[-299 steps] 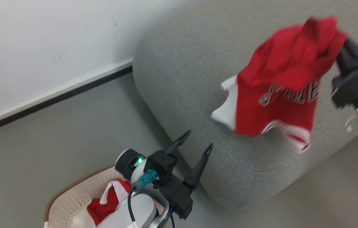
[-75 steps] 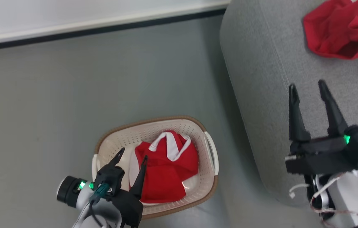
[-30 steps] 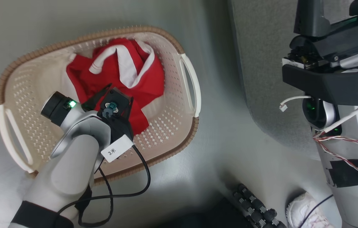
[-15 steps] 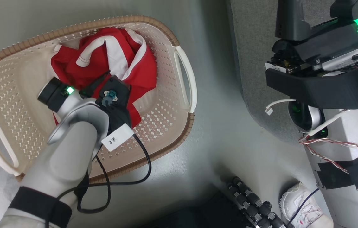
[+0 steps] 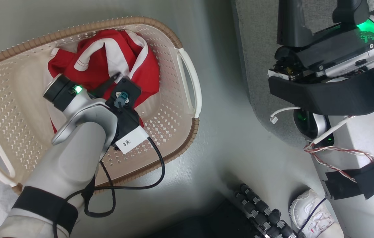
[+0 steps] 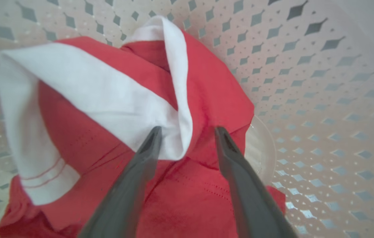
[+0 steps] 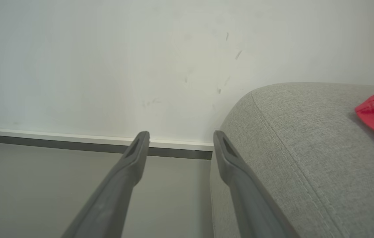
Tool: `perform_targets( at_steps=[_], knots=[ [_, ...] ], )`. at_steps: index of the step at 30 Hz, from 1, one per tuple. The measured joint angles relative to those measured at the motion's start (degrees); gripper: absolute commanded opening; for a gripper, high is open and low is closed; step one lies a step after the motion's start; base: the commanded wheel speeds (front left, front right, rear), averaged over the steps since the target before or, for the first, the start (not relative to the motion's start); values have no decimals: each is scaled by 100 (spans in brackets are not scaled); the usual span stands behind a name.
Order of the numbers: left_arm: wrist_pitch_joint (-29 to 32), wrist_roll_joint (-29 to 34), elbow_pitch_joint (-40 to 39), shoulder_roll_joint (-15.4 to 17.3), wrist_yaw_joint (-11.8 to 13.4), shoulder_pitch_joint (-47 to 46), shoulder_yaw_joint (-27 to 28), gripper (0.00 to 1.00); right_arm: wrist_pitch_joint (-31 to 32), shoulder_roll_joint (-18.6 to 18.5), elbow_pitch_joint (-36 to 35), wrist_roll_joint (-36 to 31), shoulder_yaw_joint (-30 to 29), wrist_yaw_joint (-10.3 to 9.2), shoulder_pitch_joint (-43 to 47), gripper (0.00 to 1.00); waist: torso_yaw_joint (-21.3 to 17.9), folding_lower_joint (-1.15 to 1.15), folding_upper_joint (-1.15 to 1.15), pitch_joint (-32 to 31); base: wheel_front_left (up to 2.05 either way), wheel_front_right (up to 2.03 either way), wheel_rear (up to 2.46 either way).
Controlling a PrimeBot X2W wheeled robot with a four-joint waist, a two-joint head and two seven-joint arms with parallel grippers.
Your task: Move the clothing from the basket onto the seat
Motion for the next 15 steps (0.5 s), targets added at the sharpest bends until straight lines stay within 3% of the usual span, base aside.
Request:
perform_targets(
  at_steps=[1, 15],
  knots=[
    [-2, 30, 44, 4, 0, -6, -5, 0, 0, 7, 0, 0, -2, -1, 9, 100, -8, 0, 0, -7, 0, 0, 0],
    [-595, -236, 138, 68, -1, -55, 235, 0, 0, 70, 229, 1, 104, 155, -107, 100, -52, 0, 0, -99, 0, 0, 0]
  ],
)
